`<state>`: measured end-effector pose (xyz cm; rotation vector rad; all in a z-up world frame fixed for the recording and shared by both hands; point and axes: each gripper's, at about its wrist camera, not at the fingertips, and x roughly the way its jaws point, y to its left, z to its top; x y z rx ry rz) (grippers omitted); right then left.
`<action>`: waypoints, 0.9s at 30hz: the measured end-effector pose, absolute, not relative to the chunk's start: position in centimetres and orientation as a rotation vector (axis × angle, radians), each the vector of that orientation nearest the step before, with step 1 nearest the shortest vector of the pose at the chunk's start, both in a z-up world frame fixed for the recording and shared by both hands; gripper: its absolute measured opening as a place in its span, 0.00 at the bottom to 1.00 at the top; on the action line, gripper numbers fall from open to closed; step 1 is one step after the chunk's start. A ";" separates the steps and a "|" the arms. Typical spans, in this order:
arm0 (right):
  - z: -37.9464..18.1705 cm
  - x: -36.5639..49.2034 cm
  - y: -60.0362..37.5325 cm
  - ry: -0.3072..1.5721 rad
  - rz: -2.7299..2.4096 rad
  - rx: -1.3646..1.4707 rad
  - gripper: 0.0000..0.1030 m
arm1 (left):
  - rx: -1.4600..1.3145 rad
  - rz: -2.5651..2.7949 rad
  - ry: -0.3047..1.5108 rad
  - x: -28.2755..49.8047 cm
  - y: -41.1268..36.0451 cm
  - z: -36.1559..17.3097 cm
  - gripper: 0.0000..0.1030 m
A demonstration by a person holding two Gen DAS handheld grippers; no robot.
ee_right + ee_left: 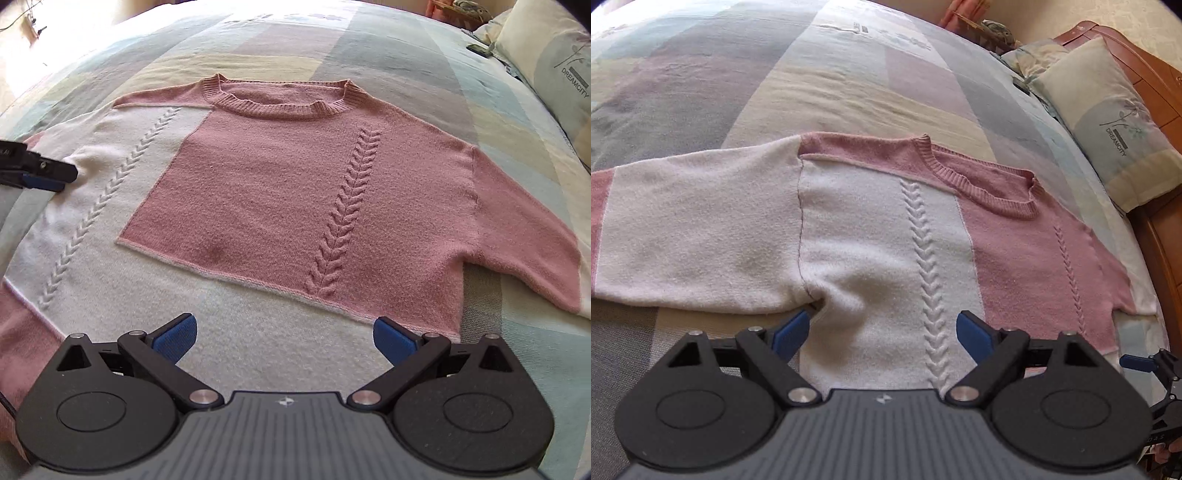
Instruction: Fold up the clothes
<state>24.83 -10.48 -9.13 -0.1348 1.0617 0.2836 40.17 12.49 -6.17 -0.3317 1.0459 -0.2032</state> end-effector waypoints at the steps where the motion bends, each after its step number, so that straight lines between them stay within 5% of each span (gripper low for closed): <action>1: -9.0 24.4 -11.1 1.054 0.298 -0.139 1.00 | -0.332 -0.202 1.044 39.5 11.9 -5.5 0.85; 9: -9.4 22.7 -14.9 1.051 0.391 -0.118 1.00 | -0.120 -0.210 1.133 37.1 4.2 -8.3 0.87; 16: -12.2 21.3 -18.0 1.123 0.187 -0.013 1.00 | 0.025 -0.199 1.031 37.7 4.6 -7.4 0.86; 27: -12.0 17.2 -7.3 1.035 0.429 -0.194 1.00 | 0.146 -0.535 1.107 26.5 7.5 -8.8 0.87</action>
